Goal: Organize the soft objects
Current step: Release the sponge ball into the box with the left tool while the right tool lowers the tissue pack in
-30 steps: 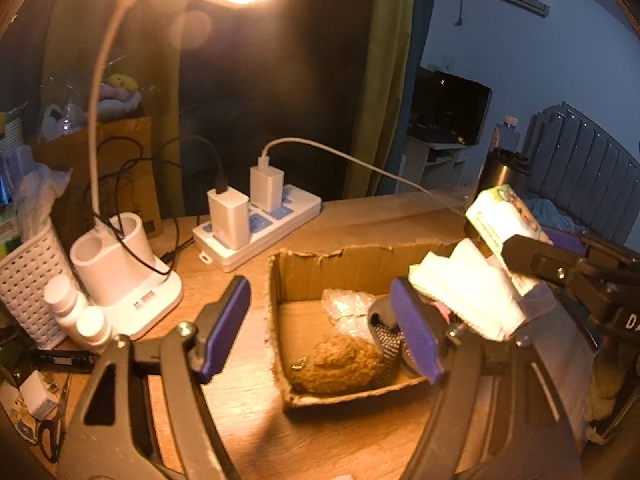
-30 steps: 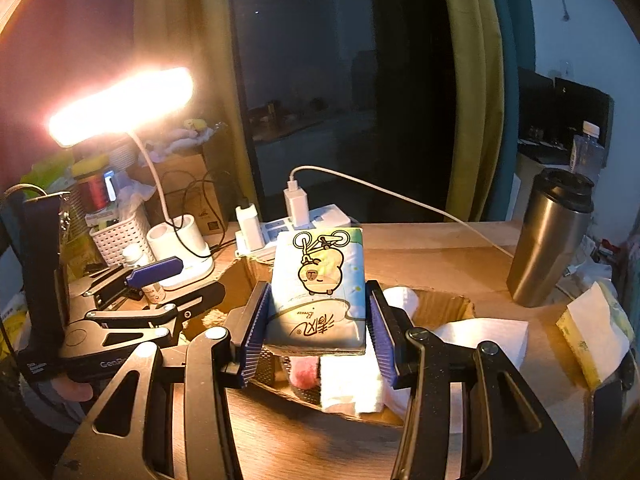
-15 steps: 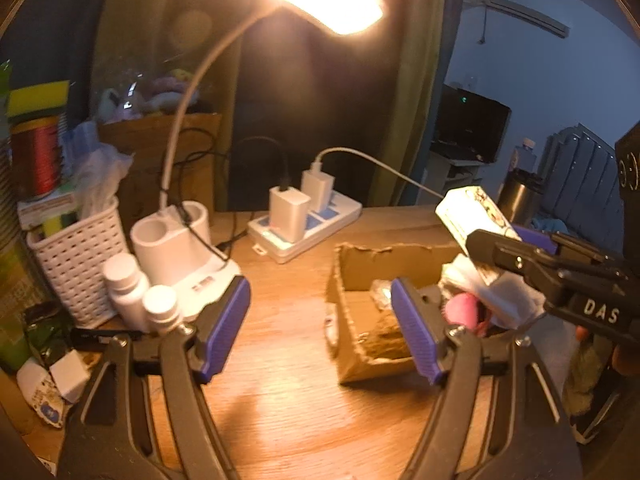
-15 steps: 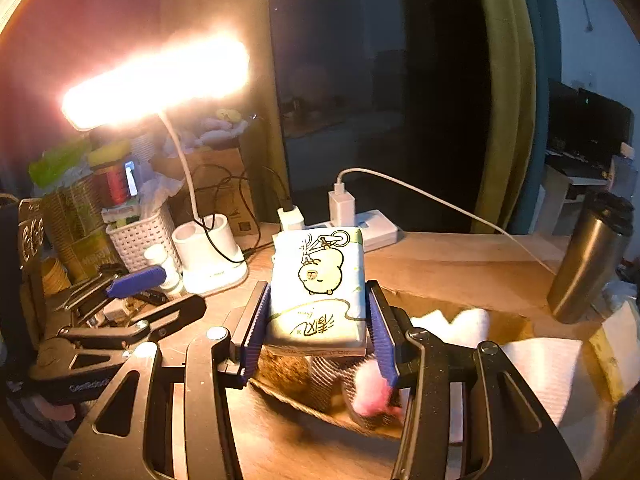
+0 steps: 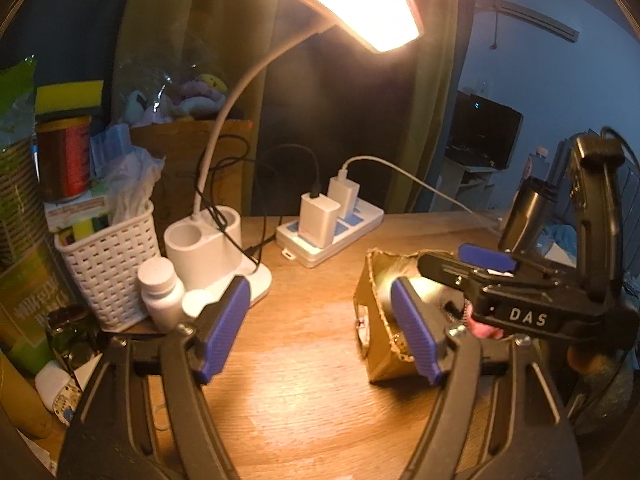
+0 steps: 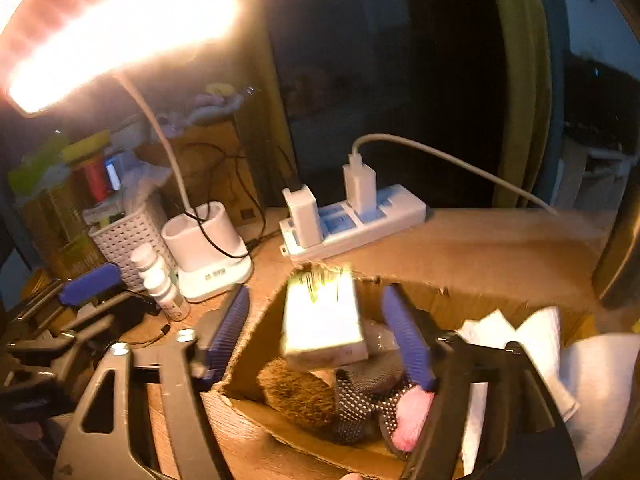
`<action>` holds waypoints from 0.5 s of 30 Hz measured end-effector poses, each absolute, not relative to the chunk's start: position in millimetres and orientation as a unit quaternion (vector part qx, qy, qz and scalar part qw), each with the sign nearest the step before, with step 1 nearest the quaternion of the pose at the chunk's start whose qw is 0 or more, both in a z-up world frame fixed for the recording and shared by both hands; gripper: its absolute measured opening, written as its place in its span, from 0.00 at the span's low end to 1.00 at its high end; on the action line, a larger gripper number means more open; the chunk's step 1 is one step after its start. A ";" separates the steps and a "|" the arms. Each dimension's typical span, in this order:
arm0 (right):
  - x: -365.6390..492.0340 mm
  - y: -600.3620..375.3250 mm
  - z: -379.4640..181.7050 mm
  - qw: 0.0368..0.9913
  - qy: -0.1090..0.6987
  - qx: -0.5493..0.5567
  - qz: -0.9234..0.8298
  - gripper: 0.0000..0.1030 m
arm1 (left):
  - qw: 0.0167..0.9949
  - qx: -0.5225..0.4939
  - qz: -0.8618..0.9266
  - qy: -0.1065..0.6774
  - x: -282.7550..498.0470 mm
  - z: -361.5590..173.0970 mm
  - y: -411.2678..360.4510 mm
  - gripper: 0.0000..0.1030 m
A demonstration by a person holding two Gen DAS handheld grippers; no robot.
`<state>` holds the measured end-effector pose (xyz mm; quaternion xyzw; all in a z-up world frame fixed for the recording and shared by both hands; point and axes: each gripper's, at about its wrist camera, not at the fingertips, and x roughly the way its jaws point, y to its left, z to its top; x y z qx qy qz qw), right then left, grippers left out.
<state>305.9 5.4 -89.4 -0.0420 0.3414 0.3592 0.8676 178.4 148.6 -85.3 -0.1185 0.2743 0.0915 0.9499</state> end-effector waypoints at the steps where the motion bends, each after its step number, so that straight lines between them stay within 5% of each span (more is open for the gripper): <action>1: 303.9 1.9 -87.6 0.869 0.338 -0.038 0.359 0.72 | 0.950 -0.117 0.091 0.273 177.0 -84.0 147.1 0.72; 15: 254.7 -44.8 -48.9 0.889 0.294 -0.058 0.345 0.72 | 0.962 -0.098 0.071 0.246 151.7 -55.8 104.6 0.72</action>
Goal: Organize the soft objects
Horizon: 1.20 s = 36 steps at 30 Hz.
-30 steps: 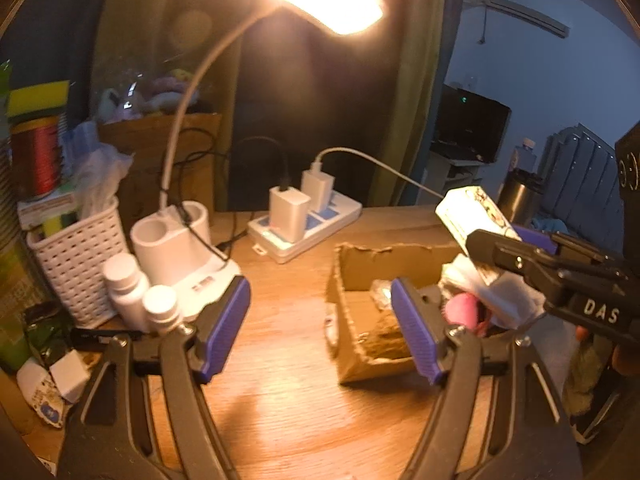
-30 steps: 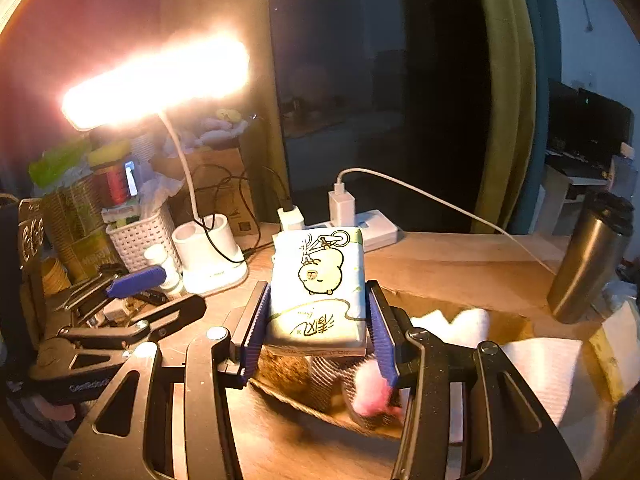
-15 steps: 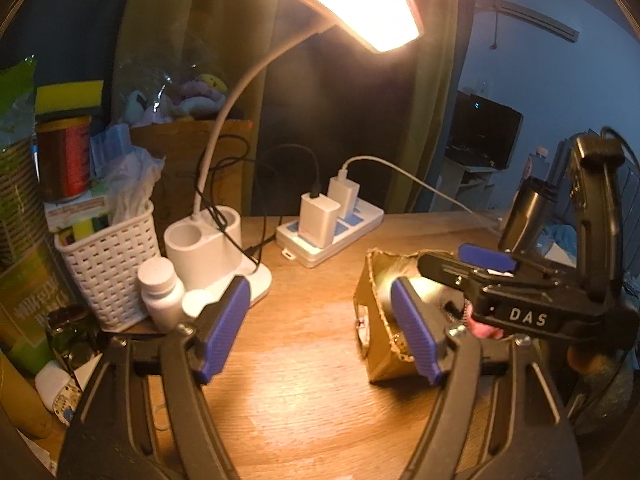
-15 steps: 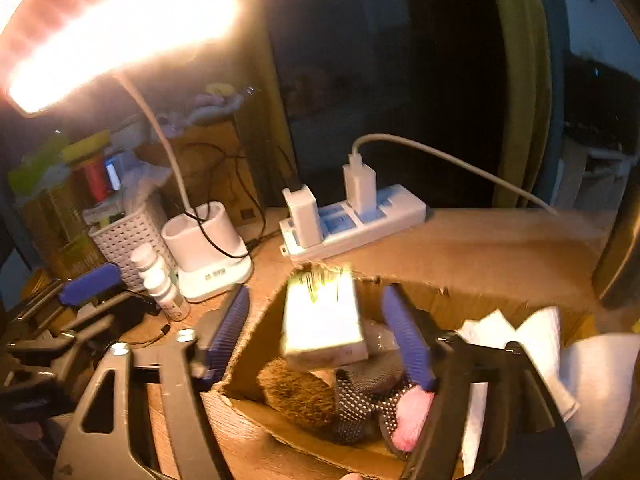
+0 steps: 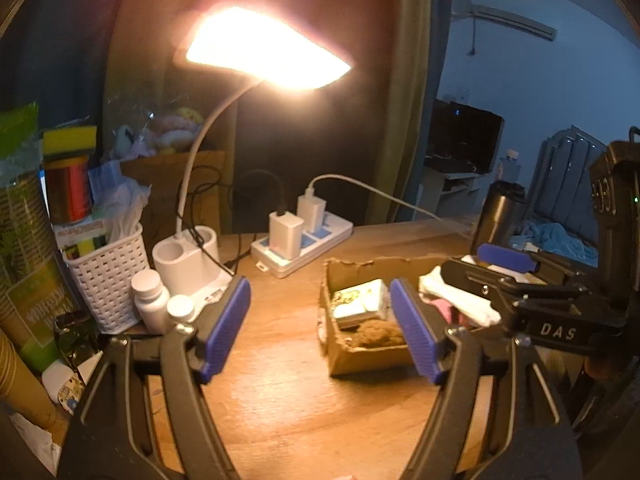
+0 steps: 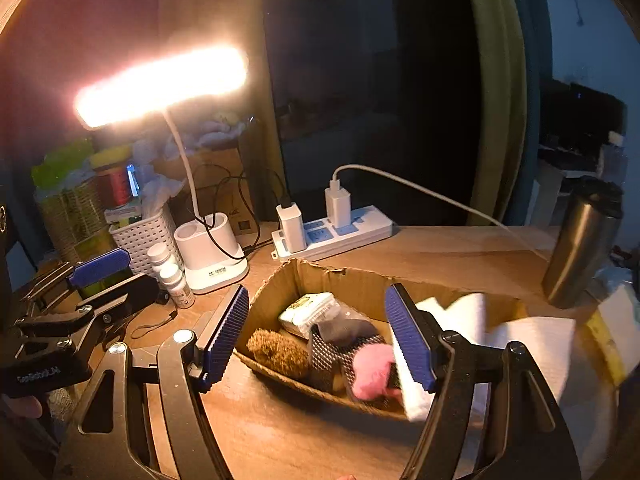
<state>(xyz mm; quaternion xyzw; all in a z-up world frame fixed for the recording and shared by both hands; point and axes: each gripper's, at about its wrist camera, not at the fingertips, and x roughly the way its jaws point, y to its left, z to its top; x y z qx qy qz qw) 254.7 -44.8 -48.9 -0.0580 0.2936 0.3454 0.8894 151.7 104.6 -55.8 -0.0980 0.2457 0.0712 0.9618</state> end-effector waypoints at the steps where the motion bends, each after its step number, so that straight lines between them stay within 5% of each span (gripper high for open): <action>1: 252.0 -48.2 -46.9 0.891 0.291 -0.058 0.344 0.72 | 0.963 -0.097 0.069 0.244 150.0 -53.3 101.0 0.72; 19: 202.9 -134.3 -5.8 0.928 0.242 -0.053 0.280 0.72 | 0.975 -0.074 0.014 0.207 128.0 -21.5 35.1 0.72; 25: 184.1 -153.8 7.2 0.935 0.226 -0.051 0.268 0.72 | 0.980 -0.065 0.001 0.188 114.5 -7.8 19.8 0.91; 36: 138.7 -178.8 36.4 0.946 0.191 -0.041 0.260 0.72 | 0.984 -0.049 0.017 0.170 77.9 17.8 -2.0 0.93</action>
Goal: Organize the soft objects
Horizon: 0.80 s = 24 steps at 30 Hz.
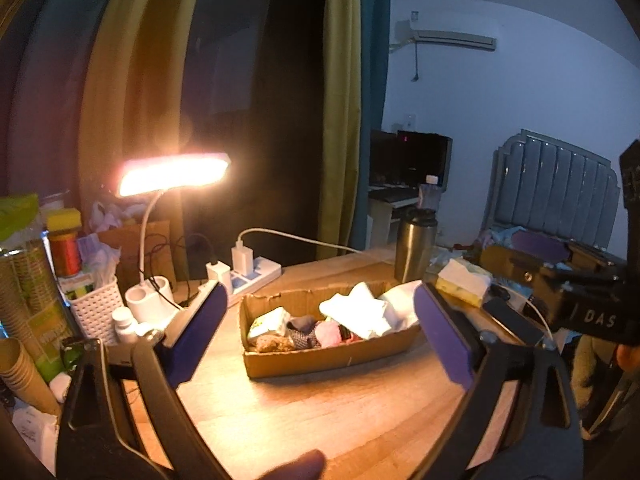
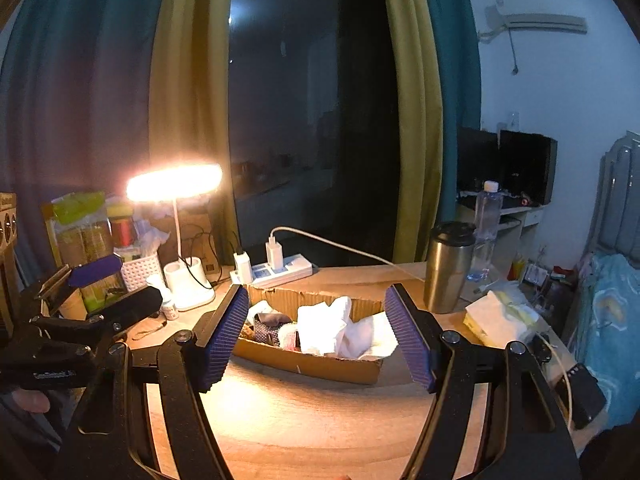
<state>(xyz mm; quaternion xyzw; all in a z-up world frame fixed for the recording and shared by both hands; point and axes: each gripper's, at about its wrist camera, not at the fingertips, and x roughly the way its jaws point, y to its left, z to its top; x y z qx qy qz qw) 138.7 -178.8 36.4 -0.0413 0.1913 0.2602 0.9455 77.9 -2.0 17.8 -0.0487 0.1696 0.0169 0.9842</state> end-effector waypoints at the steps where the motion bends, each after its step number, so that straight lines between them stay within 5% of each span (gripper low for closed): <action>1: 133.2 -181.6 39.5 0.947 0.187 -0.039 0.259 0.72 | 0.985 -0.045 0.019 0.165 72.7 20.9 -4.2 0.93; 24: 81.8 -209.8 77.4 0.959 0.148 -0.025 0.242 0.73 | 0.992 -0.021 0.024 0.120 29.2 68.0 -24.2 0.93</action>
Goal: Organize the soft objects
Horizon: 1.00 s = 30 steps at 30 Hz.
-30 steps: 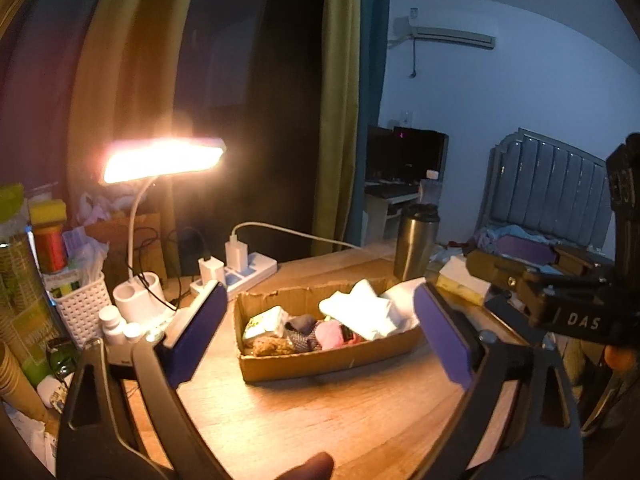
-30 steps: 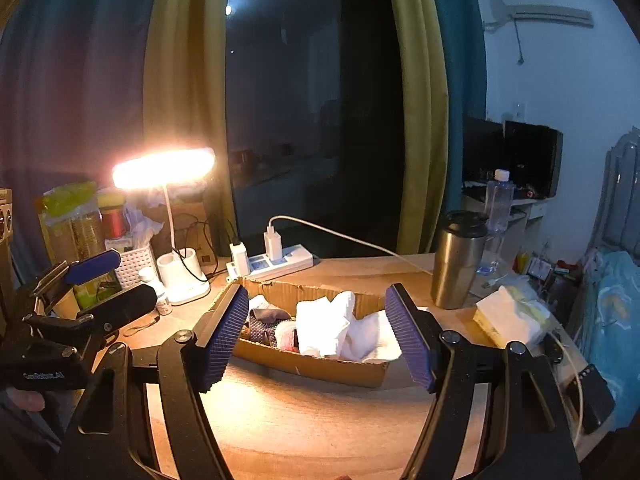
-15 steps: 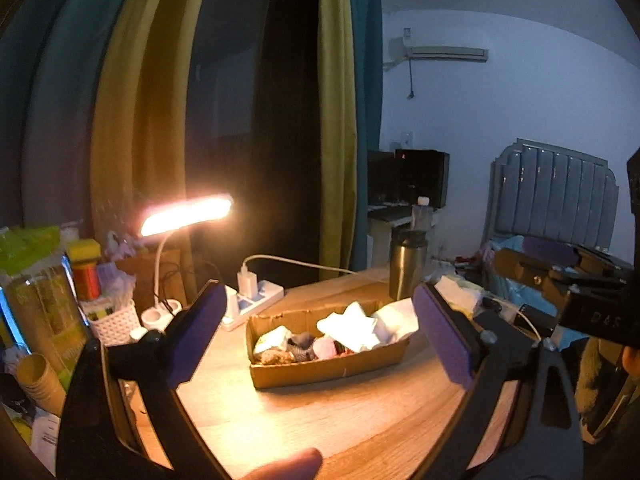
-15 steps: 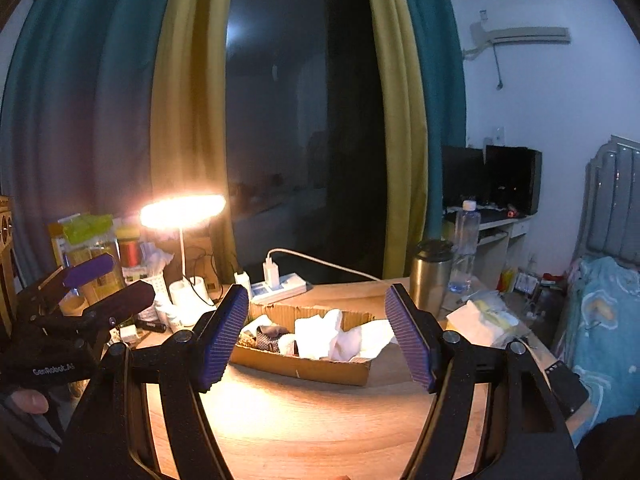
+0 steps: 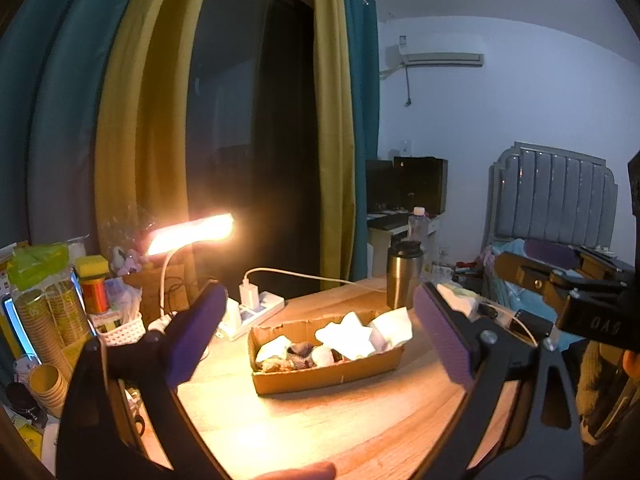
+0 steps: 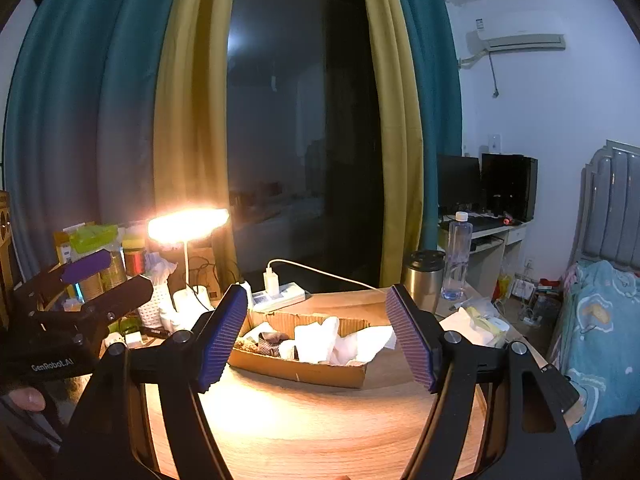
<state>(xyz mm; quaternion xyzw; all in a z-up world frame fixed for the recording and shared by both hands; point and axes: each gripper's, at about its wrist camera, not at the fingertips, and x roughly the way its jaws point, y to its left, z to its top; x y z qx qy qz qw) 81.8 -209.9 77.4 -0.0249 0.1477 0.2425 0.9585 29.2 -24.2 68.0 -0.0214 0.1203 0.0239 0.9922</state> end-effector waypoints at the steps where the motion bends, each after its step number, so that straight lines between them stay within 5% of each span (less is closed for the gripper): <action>1: 82.0 -210.1 77.2 0.959 0.147 -0.025 0.242 0.73 | 0.992 -0.021 0.023 0.119 28.7 68.3 -24.6 0.93; 30: 79.5 -210.8 81.5 0.959 0.149 -0.027 0.240 0.73 | 0.992 -0.026 0.021 0.118 25.1 69.4 -22.4 0.93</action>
